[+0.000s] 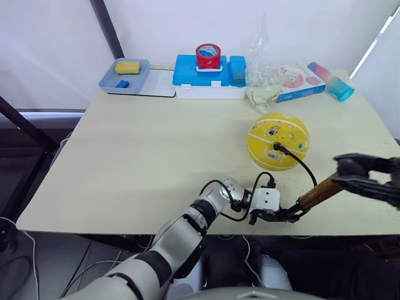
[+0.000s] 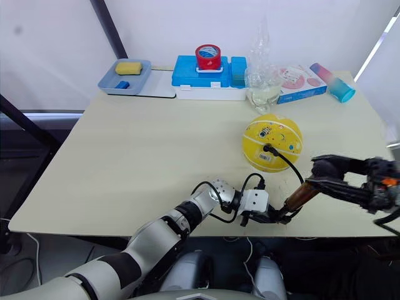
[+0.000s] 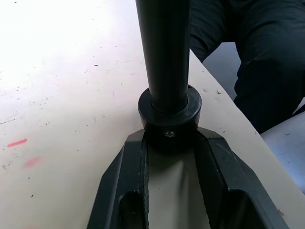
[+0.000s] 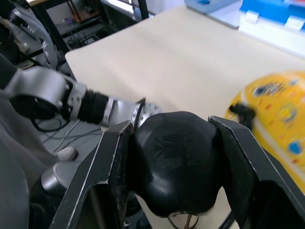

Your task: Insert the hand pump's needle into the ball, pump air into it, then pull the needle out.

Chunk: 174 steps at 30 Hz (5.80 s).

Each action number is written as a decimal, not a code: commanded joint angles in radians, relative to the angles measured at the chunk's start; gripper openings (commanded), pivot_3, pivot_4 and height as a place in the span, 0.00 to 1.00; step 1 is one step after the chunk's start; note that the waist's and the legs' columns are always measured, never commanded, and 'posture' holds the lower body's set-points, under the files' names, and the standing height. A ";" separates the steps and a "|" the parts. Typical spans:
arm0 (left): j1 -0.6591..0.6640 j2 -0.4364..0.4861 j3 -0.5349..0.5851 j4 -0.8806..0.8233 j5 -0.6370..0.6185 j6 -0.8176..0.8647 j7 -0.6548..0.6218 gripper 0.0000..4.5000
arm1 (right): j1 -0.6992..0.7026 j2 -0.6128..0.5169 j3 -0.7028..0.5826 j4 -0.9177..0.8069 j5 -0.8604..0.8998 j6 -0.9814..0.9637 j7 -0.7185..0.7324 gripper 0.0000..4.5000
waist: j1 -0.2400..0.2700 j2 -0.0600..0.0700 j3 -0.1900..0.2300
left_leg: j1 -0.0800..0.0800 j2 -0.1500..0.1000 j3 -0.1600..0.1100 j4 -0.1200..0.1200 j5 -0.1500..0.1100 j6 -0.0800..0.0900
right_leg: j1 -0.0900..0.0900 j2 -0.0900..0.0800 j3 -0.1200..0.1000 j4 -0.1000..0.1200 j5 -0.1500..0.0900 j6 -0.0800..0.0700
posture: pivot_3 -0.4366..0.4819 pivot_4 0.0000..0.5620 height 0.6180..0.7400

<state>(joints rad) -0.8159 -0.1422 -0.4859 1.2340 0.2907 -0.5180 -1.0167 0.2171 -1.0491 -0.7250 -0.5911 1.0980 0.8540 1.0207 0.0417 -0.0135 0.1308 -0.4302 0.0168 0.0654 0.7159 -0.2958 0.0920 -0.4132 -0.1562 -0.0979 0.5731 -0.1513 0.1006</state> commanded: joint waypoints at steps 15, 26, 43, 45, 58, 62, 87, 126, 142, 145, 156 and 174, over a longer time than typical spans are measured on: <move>-0.006 -0.047 -0.028 0.040 0.048 0.022 0.027 0.20 | 0.029 0.081 0.077 0.033 -0.138 -0.198 0.045 0.44 | 0.001 0.002 0.000 | 0.000 0.000 0.000 0.001 0.000 0.000 | 0.001 0.000 0.000 0.000 0.000 0.000 | 0.48 0.27 0.91; -0.011 -0.043 -0.026 0.042 0.048 0.022 0.025 0.20 | -0.118 -0.144 -0.288 0.128 0.196 0.114 -0.005 0.45 | 0.000 0.004 0.002 | -0.001 0.000 -0.001 0.001 0.000 0.000 | 0.000 0.000 0.000 0.000 0.000 0.000 | 0.48 0.27 0.91; -0.012 -0.043 -0.023 0.043 0.049 0.022 0.023 0.20 | 0.036 0.097 0.232 -0.008 -0.212 -0.136 -0.025 0.44 | -0.001 -0.001 0.001 | 0.000 0.001 0.000 0.002 0.002 0.003 | 0.000 0.001 0.000 0.001 0.000 0.000 | 0.48 0.27 0.91; -0.013 -0.041 -0.024 0.043 0.050 0.022 0.022 0.20 | 0.057 0.112 0.260 0.007 -0.268 -0.187 -0.018 0.44 | -0.001 -0.001 0.001 | 0.000 0.001 -0.001 0.001 0.002 0.003 | 0.000 0.001 0.000 0.001 0.000 0.000 | 0.48 0.27 0.91; -0.010 -0.041 -0.023 0.042 0.050 0.021 0.020 0.20 | -0.071 -0.051 -0.165 0.052 0.075 -0.008 -0.010 0.44 | -0.001 0.004 0.005 | -0.001 0.000 -0.001 0.001 0.002 0.003 | -0.001 0.001 -0.001 0.001 0.000 -0.001 | 0.48 0.27 0.91; -0.010 -0.042 -0.024 0.043 0.050 0.022 0.022 0.20 | -0.113 -0.114 -0.249 0.089 0.150 0.080 -0.021 0.44 | -0.001 0.003 0.006 | -0.001 0.000 -0.001 0.001 0.002 0.003 | -0.001 0.000 0.000 0.000 0.000 -0.001 | 0.48 0.27 0.91; -0.018 -0.037 -0.023 0.044 0.056 0.020 0.023 0.20 | 0.047 0.140 0.206 0.036 -0.188 -0.151 -0.004 0.44 | -0.001 -0.002 0.002 | -0.001 0.000 -0.001 0.001 0.002 0.003 | 0.000 0.001 0.000 0.001 0.000 -0.001 | 0.48 0.27 0.91; -0.014 -0.046 -0.020 0.042 0.054 0.022 0.025 0.20 | 0.046 0.121 0.289 0.021 -0.252 -0.150 -0.013 0.44 | -0.001 -0.001 -0.002 | 0.000 0.000 0.000 0.002 0.002 0.003 | 0.001 0.001 0.000 0.001 0.001 -0.001 | 0.48 0.27 0.91; -0.008 -0.048 -0.022 0.044 0.058 0.020 0.025 0.20 | -0.134 -0.174 -0.276 0.152 0.151 0.175 0.046 0.44 | -0.001 0.003 0.002 | 0.000 0.001 -0.001 0.001 0.002 0.003 | 0.000 0.001 0.000 0.001 0.001 -0.001 | 0.48 0.27 0.91; -0.008 -0.047 -0.022 0.044 0.059 0.019 0.025 0.20 | -0.172 -0.209 -0.289 0.177 0.162 0.215 0.046 0.44 | -0.002 0.004 0.002 | -0.001 0.000 -0.001 0.001 0.002 0.003 | 0.000 0.000 0.000 0.001 0.001 -0.001 | 0.48 0.27 0.91; -0.010 -0.047 -0.024 0.044 0.060 0.018 0.022 0.20 | -0.036 -0.014 0.060 0.052 -0.099 0.035 0.034 0.44 | -0.002 0.000 -0.002 | 0.000 0.000 0.000 0.002 0.002 0.003 | 0.001 0.001 0.000 0.001 0.000 -0.001 | 0.48 0.27 0.91; -0.008 -0.042 -0.024 0.045 0.060 0.018 0.022 0.19 | -0.009 0.020 -0.028 0.066 -0.078 -0.051 0.040 0.44 | 0.000 0.004 -0.002 | -0.001 0.000 -0.001 0.002 0.002 0.003 | 0.000 0.001 0.000 0.001 0.001 -0.001 | 0.48 0.27 0.91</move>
<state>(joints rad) -0.8301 -0.1422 -0.4838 1.2390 0.3108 -0.5257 -0.9921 0.2277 -0.9924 -0.6281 -0.5240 0.9643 0.7705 1.0464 0.0414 -0.0098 0.1292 -0.4308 0.0169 0.0648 0.7175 -0.2938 0.0954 -0.4134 -0.1553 -0.0979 0.5738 -0.1507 0.0993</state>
